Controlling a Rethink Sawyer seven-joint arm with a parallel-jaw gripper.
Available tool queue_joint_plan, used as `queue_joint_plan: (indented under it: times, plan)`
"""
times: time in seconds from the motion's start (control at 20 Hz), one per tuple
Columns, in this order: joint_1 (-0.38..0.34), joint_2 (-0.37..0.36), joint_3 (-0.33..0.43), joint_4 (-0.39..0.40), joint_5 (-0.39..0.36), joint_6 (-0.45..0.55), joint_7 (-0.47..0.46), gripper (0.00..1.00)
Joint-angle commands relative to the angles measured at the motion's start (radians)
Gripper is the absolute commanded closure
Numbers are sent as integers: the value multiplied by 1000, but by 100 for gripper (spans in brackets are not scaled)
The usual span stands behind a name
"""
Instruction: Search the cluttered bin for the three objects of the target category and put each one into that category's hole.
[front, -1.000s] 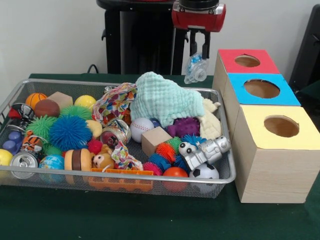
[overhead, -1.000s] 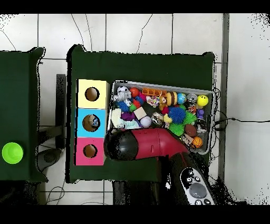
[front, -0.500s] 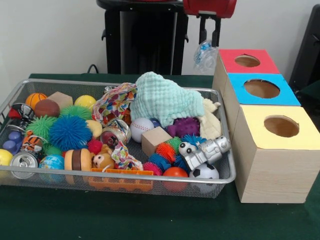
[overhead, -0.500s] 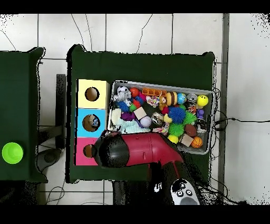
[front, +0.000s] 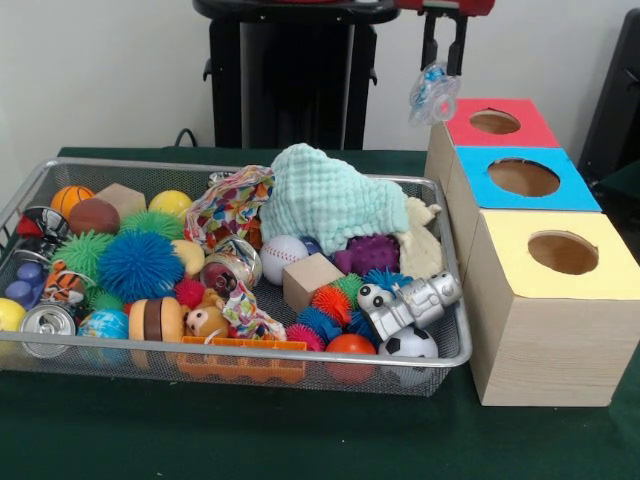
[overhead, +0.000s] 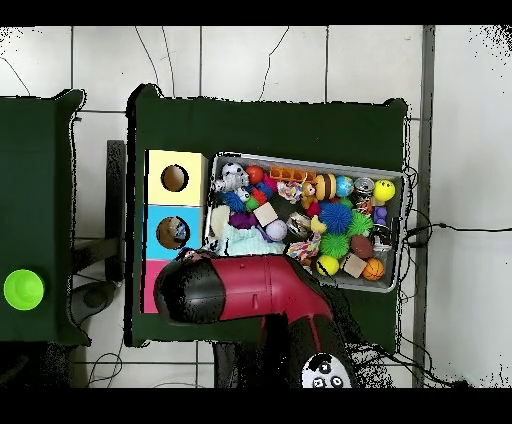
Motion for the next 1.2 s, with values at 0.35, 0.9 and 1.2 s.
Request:
queue_joint_plan:
  times: [0.35,0.9,1.2]
  plan:
    - [90,74,-82,-154,78,140,231,100]
    - [181,167,-151,-239,130,77,261,100]
    - [204,209,-178,-286,159,75,245,100]
